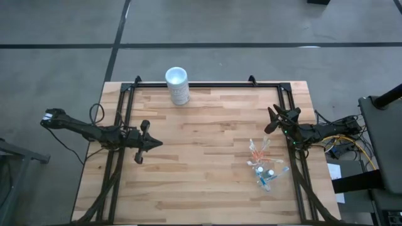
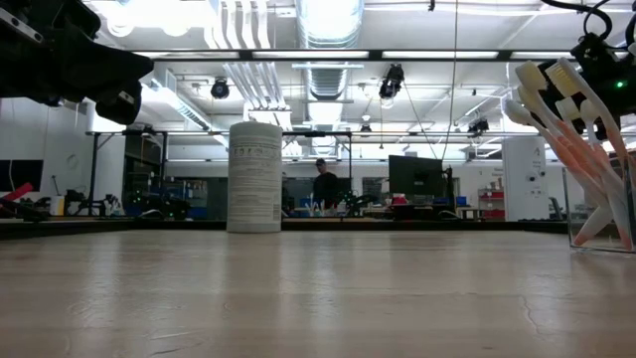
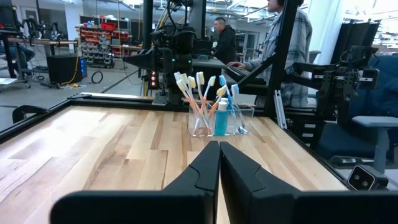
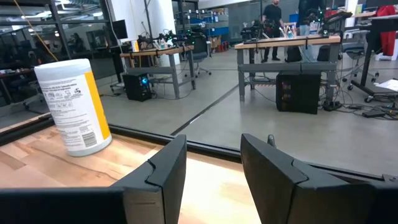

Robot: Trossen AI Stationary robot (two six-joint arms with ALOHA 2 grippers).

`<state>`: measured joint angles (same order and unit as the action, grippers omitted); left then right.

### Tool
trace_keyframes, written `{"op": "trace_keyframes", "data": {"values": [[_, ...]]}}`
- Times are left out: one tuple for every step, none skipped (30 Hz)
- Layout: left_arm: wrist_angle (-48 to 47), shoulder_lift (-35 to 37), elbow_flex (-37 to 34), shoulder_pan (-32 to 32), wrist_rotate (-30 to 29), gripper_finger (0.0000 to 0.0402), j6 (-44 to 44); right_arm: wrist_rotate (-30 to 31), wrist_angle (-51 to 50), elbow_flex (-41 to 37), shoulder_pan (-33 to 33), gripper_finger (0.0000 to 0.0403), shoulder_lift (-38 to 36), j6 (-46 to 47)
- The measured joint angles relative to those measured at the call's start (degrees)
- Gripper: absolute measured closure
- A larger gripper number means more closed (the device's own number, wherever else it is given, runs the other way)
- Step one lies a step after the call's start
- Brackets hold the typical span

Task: Pick & Place toothbrushing station
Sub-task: Return to Home Position

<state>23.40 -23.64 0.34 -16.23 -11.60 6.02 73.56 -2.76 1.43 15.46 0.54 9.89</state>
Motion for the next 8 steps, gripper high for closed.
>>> {"op": "trace_keyframes", "data": {"values": [[0.0,0.0,0.0,0.0,0.0,0.0385,0.0,0.0,0.0,0.0,0.0,0.0255,0.0,0.0],[0.0,0.0,0.0,0.0,0.0,0.0384,0.0,0.0,0.0,0.0,0.0,0.0255,0.0,0.0],[0.0,0.0,0.0,0.0,0.0,0.0383,0.0,0.0,0.0,0.0,0.0,0.0255,0.0,0.0],[0.0,0.0,0.0,0.0,0.0,0.0383,0.0,0.0,0.0,0.0,0.0,0.0255,0.0,0.0],[0.0,0.0,0.0,0.0,0.0,0.0383,0.0,0.0,0.0,0.0,0.0,0.0255,0.0,0.0],[0.0,0.0,0.0,0.0,0.0,0.0383,0.0,0.0,0.0,0.0,0.0,0.0255,0.0,0.0],[0.0,0.0,0.0,0.0,0.0,0.0384,0.0,0.0,0.0,0.0,0.0,0.0255,0.0,0.0],[0.0,0.0,0.0,0.0,0.0,0.0385,0.0,0.0,0.0,0.0,0.0,0.0255,0.0,0.0]]}}
